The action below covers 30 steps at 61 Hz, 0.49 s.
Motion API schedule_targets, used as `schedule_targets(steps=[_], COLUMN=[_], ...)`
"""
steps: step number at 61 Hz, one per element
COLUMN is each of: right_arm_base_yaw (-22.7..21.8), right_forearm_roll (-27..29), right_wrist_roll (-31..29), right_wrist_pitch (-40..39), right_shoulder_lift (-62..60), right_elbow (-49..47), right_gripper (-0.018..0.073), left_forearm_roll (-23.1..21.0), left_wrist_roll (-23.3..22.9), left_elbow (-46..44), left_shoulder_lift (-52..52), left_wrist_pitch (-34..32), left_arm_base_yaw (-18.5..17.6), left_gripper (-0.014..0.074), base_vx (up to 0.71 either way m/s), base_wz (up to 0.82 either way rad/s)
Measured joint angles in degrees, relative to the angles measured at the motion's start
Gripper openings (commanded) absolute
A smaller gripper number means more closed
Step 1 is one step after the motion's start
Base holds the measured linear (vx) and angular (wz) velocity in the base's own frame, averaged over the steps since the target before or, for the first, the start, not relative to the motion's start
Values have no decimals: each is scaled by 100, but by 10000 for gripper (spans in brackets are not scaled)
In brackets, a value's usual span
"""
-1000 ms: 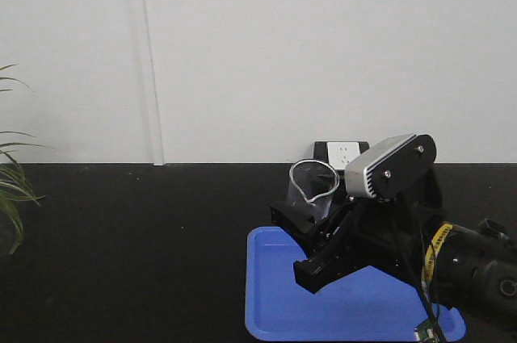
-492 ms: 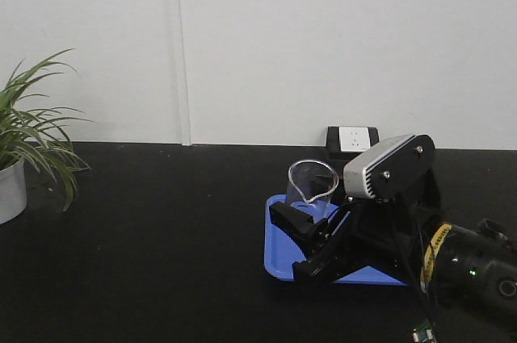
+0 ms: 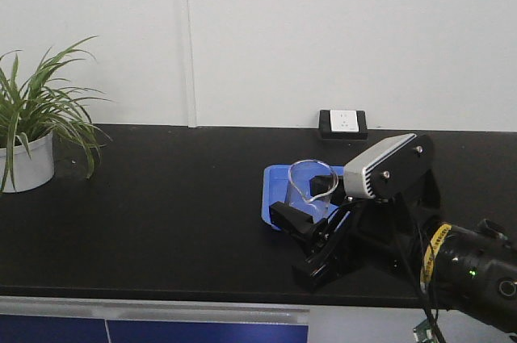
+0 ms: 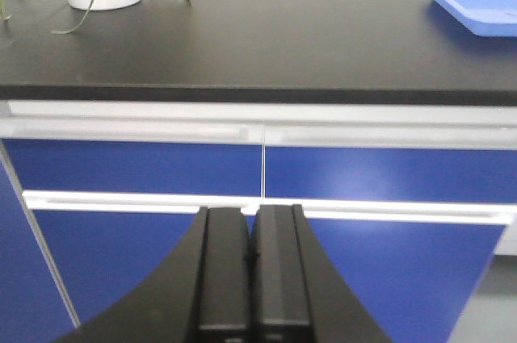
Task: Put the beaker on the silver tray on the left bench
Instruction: 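Keep holding the beaker while the base turns toward the silver tray bench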
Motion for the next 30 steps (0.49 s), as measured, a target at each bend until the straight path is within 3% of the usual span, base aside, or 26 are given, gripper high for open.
schedule_targets(steps=[30], right_arm_base_yaw=[0], right_forearm_roll=[0], right_wrist_roll=[0], right_wrist_pitch=[0], right_shoulder_lift=[0], right_elbow=[0], right_gripper=[-11], left_forearm_roll=[0], left_wrist_roll=[0], left_elbow=[0], left_shoulder_lift=[0], left_wrist_pitch=[0], left_arm_base_yaw=[0], left_gripper=[1], base_vx=[-33], base_wz=[-1])
